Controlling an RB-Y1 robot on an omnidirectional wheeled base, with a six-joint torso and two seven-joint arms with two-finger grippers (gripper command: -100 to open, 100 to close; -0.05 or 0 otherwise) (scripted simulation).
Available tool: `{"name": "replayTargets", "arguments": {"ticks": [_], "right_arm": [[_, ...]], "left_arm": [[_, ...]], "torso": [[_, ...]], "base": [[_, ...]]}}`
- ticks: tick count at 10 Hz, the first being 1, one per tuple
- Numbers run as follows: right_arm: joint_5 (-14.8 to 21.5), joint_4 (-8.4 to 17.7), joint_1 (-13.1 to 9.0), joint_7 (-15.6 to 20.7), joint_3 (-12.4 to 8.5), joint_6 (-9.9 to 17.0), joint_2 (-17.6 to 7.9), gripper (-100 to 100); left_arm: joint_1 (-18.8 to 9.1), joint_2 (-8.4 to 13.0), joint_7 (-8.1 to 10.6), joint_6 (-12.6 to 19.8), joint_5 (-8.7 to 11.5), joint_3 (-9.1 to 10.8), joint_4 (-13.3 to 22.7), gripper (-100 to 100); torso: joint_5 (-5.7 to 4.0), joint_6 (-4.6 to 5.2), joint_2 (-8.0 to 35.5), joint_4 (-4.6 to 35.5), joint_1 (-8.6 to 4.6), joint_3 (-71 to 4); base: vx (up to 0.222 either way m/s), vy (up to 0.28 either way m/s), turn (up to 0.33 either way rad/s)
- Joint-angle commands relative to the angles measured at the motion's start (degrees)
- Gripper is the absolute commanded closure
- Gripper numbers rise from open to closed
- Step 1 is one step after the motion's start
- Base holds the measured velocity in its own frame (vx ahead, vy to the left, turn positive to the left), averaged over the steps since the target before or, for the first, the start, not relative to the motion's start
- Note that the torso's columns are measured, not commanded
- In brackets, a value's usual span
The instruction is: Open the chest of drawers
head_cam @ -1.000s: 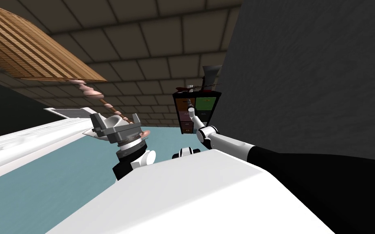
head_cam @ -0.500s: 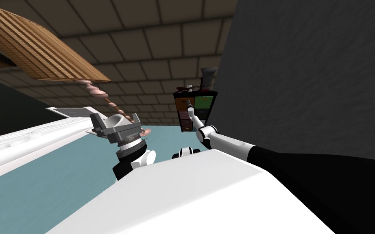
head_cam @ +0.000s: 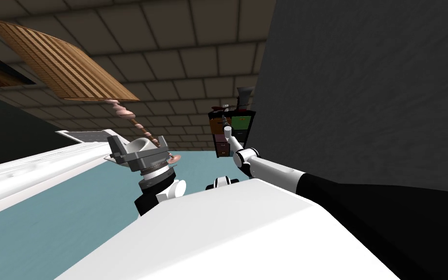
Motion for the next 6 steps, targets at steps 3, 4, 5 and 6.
{"name": "replayTargets", "arguments": {"ticks": [3, 4, 5, 6], "right_arm": [[-0.8, 4.3, -4.5, 0.4, -1.2, 0.9, -1.3, -100], [-0.8, 4.3, -4.5, 0.4, -1.2, 0.9, -1.3, -100], [-1.6, 6.2, -6.8, 1.3, -2.4, 1.7, -1.7, -100], [-1.9, 7.2, -8.0, 1.8, -3.0, 2.1, -1.8, -100]], "left_arm": [[0.0, 0.0, 0.0, 0.0, 0.0, 0.0, 0.0, 0], [0.0, 0.0, 0.0, 0.0, 0.0, 0.0, 0.0, 0], [0.0, 0.0, 0.0, 0.0, 0.0, 0.0, 0.0, 0], [0.0, 0.0, 0.0, 0.0, 0.0, 0.0, 0.0, 0]], "torso": [[0.08, -0.04, 0.7, 0.2, 0.21, 0.4], [0.08, -0.05, 0.7, 0.3, 0.22, 0.5], [0.08, -0.06, 0.7, 0.3, 0.22, 0.5], [0.08, -0.04, 0.6, 0.2, 0.21, 0.4]], "base": [[0.002, 0.012, -0.036], [-0.012, 0.017, 0.006], [-0.014, 0.018, -0.046], [-0.017, 0.021, -0.058]]}}
